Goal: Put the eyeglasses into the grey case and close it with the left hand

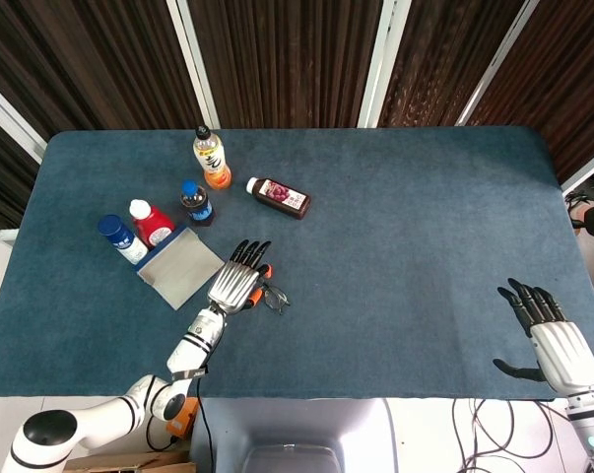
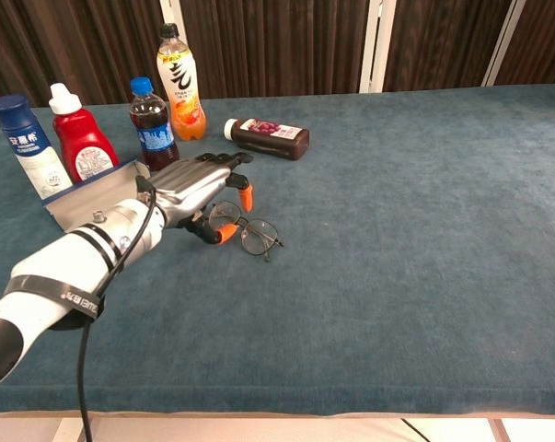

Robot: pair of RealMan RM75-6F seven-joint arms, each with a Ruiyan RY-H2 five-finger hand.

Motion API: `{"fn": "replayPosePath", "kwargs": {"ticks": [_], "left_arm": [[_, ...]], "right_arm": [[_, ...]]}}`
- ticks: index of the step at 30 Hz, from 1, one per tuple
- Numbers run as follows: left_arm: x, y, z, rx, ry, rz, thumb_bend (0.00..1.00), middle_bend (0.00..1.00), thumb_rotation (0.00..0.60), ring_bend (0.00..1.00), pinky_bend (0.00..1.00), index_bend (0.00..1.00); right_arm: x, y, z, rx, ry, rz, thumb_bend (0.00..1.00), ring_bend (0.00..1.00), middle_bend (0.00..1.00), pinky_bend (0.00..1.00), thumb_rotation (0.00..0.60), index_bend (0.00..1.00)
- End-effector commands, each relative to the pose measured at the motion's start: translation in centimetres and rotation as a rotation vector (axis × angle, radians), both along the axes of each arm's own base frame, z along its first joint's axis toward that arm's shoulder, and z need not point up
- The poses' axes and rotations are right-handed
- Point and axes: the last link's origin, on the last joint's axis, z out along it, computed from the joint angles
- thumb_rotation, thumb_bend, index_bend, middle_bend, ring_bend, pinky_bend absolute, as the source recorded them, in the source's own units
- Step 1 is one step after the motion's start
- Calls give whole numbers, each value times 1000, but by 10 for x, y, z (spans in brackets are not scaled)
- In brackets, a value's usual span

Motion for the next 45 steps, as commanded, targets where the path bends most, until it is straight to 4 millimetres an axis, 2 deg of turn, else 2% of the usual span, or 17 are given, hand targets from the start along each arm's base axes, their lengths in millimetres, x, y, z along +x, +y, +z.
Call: {"fn": "replayPosePath", "kwargs": {"ticks": [1, 18, 25, 31, 35, 45], "left_arm": [[0, 0, -1, 0, 3, -2, 370, 0, 600, 0, 0, 438], [2, -1, -6, 11, -6, -7, 422, 1, 600, 0, 0, 609], [0, -8, 0, 41, -69, 19, 439, 19, 600, 0, 0, 628], [-2, -16, 19, 148, -171, 114, 453, 38, 600, 0, 0, 641], [-6, -15, 34, 201, -213, 230, 456, 54, 600, 0, 0, 641], [-28, -7, 61, 287, -101, 457, 461, 86, 600, 0, 4, 630]], "right_arm": [[0, 0, 0, -1, -1, 0, 252, 0, 0, 0, 600, 0], [0, 1, 3, -4, -9, 2, 252, 0, 0, 0, 600, 0], [0, 1, 3, -3, -9, 6, 252, 0, 0, 0, 600, 0], [1, 2, 1, 7, -6, 11, 252, 0, 0, 0, 600, 0], [2, 3, 1, 11, -12, 17, 252, 0, 0, 0, 600, 0], [3, 2, -1, 33, -16, 26, 252, 0, 0, 0, 600, 0]]}}
